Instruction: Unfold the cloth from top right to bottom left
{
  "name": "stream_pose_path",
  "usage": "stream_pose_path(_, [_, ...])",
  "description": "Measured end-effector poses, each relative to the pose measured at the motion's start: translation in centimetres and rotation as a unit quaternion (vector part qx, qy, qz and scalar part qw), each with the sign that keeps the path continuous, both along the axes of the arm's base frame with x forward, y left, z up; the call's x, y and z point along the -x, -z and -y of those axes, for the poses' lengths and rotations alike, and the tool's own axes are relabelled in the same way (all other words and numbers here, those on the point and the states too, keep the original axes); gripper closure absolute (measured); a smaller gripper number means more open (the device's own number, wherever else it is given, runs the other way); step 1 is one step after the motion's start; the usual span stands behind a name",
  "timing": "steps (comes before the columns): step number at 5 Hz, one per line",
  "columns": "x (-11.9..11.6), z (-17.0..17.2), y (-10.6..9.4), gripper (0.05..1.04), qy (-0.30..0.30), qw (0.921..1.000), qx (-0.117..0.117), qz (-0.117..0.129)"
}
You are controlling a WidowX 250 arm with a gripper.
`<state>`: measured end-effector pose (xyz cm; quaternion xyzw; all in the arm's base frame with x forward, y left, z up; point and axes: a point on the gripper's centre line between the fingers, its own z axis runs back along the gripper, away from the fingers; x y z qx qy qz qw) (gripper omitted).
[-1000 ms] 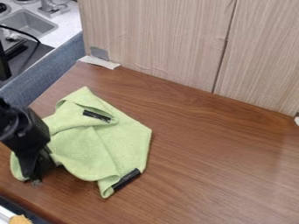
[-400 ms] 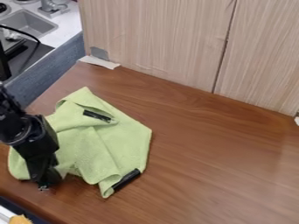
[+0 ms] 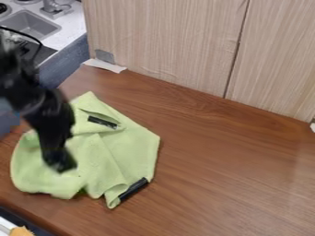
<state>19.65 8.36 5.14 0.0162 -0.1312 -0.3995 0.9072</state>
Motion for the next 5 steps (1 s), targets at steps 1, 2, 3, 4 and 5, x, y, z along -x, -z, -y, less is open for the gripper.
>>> stream_pose_path(1, [-1.7, 1.2, -4.8, 0.084, 0.011, 0.9985, 0.001, 0.054])
stream_pose_path(2, [-2.6, 2.0, -7.5, 0.084, 0.019, 0.9969, -0.005, 0.076])
stream_pose_path(3, [-3.4, 2.3, -7.5, 0.083, 0.031, 0.9973, 0.004, 0.066])
stream_pose_path(4, [-3.4, 2.3, -7.5, 0.084, 0.031, 0.9973, 0.003, 0.067])
stream_pose_path(5, [-3.4, 2.3, -7.5, 0.084, 0.031, 0.9973, 0.003, 0.067])
